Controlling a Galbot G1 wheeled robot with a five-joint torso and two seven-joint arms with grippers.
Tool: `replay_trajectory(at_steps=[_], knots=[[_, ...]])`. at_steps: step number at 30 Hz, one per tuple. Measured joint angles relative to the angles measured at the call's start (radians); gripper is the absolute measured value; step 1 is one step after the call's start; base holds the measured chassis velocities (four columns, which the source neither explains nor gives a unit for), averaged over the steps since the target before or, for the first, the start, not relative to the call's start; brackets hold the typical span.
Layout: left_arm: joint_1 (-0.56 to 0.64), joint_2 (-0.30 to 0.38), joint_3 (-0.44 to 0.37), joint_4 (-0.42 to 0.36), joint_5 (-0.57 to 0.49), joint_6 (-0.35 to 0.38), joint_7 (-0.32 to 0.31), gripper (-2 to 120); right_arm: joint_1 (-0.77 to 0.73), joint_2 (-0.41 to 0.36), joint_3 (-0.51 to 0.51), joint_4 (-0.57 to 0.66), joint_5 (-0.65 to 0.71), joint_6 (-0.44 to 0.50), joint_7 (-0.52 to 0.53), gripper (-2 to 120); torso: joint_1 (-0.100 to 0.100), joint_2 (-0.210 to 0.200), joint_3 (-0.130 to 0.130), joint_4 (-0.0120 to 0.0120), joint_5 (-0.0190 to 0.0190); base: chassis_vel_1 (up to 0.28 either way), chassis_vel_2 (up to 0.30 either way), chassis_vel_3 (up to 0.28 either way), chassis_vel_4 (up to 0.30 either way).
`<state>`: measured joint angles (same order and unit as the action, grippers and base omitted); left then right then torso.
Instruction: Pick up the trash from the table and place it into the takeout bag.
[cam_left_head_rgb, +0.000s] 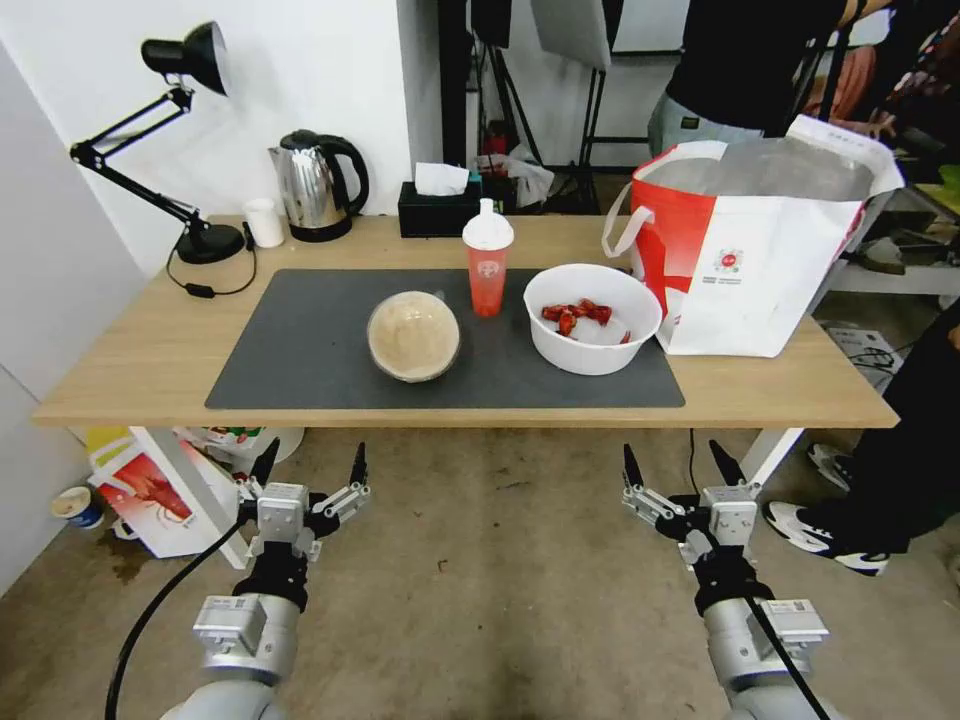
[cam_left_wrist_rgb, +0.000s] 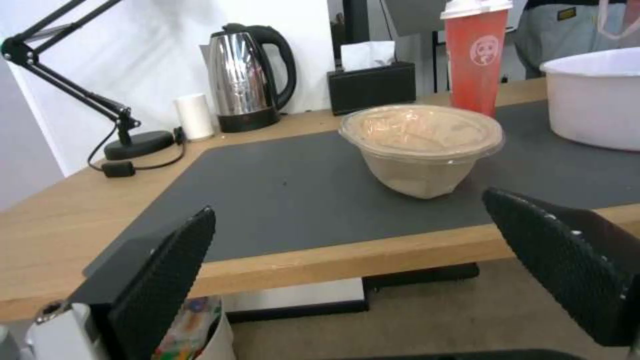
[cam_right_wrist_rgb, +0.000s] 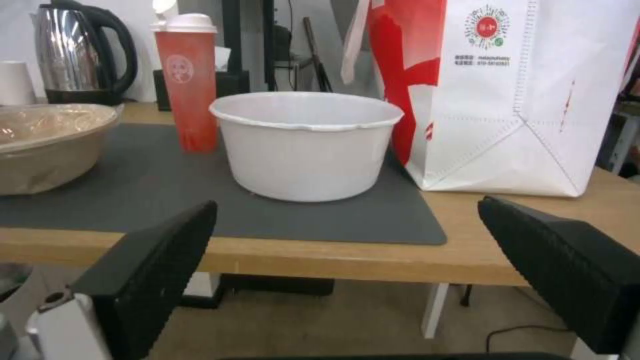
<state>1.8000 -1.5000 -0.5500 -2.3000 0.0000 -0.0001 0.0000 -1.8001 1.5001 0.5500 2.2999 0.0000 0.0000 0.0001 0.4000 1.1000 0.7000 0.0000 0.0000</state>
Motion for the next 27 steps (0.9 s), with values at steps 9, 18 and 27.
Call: replay_trajectory(at_steps=[9, 18, 27], knots=[[0.0, 0.0, 0.0, 0.0, 0.0, 0.0, 0.0, 100, 0.0, 0.0, 0.0, 0.0, 0.0, 0.0, 0.0, 100, 0.0, 0.0, 0.0, 0.0, 0.0, 0.0, 0.0, 0.0, 0.0], [0.0, 0.0, 0.0, 0.0, 0.0, 0.0, 0.0, 100, 0.0, 0.0, 0.0, 0.0, -0.001, 0.003, 0.0, 100, 0.0, 0.0, 0.0, 0.0, 0.0, 0.0, 0.0, 0.0, 0.0], [0.0, 0.0, 0.0, 0.0, 0.0, 0.0, 0.0, 100, 0.011, -0.01, -0.021, 0.04, -0.049, 0.242, -0.027, 100, 0.0, 0.0, 0.0, 0.0001, 0.0, 0.0, 0.0, 0.0, 0.0]])
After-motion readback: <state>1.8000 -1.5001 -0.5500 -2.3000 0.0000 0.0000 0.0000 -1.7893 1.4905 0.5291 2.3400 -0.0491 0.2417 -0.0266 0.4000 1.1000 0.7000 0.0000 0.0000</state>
